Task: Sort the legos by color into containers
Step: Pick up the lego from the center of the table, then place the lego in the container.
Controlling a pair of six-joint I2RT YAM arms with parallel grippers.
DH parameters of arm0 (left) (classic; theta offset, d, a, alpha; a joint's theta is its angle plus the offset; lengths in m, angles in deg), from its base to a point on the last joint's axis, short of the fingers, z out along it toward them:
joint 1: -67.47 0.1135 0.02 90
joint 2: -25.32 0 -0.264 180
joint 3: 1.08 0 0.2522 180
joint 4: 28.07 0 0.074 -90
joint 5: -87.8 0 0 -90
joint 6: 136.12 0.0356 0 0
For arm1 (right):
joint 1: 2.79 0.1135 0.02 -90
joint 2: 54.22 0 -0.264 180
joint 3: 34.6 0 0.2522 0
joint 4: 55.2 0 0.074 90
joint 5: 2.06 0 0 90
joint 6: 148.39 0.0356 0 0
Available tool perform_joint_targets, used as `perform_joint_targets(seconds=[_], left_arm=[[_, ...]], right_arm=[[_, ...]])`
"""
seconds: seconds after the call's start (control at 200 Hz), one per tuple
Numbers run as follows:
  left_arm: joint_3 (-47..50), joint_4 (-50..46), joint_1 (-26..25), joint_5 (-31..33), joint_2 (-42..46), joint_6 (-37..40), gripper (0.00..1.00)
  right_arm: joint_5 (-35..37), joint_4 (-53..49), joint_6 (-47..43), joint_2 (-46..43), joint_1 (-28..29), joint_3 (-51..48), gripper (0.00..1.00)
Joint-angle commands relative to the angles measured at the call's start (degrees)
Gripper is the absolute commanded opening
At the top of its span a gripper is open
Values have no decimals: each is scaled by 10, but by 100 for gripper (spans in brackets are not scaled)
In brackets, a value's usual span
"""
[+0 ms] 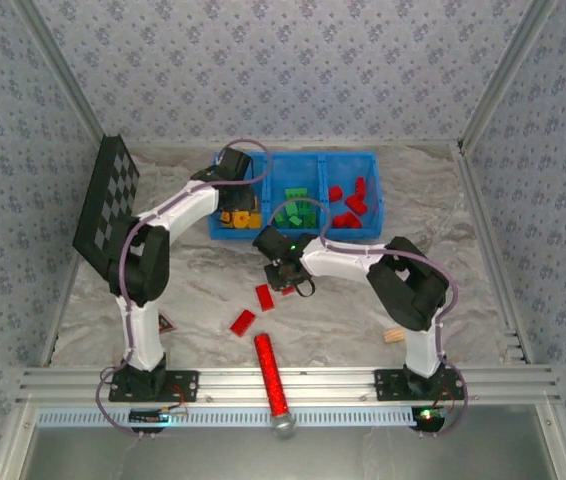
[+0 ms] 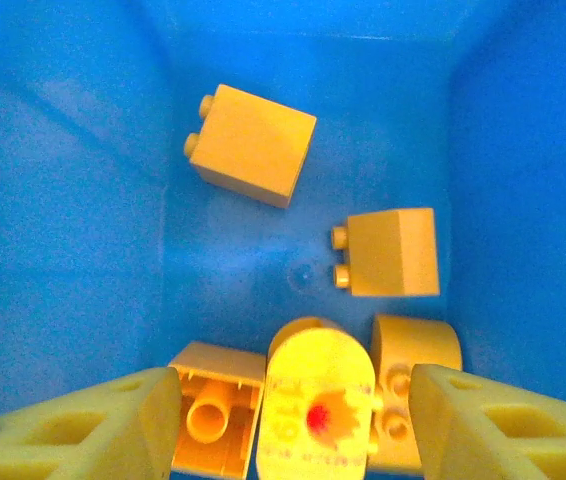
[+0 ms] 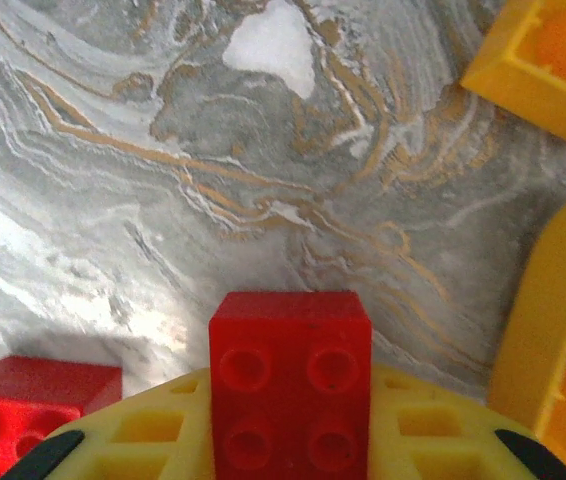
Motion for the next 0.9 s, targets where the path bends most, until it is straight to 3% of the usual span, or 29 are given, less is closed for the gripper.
perform_joint_targets(seconds=[0.0,0.19,0.415,0.645,0.895], left_arm=[[11,-24,-8,-10,77,-4,63],[87,-48,-27,-11,159,-1,64],[190,-77,-67,-2,223,-27,63],[187,-80,-156,-5,241,-97,63],[114,-110,-219,9,160,-147,66]], right_arm=[[19,-66,-20,-72,-5,1,27],[47,-129,-58,-191,-59,4,25],[39,-107,-107,-277,-211,-21,24],[-4,-49,-146,-241,-323,-7,24],[-51,-1,-177,-134,-366,58,24]])
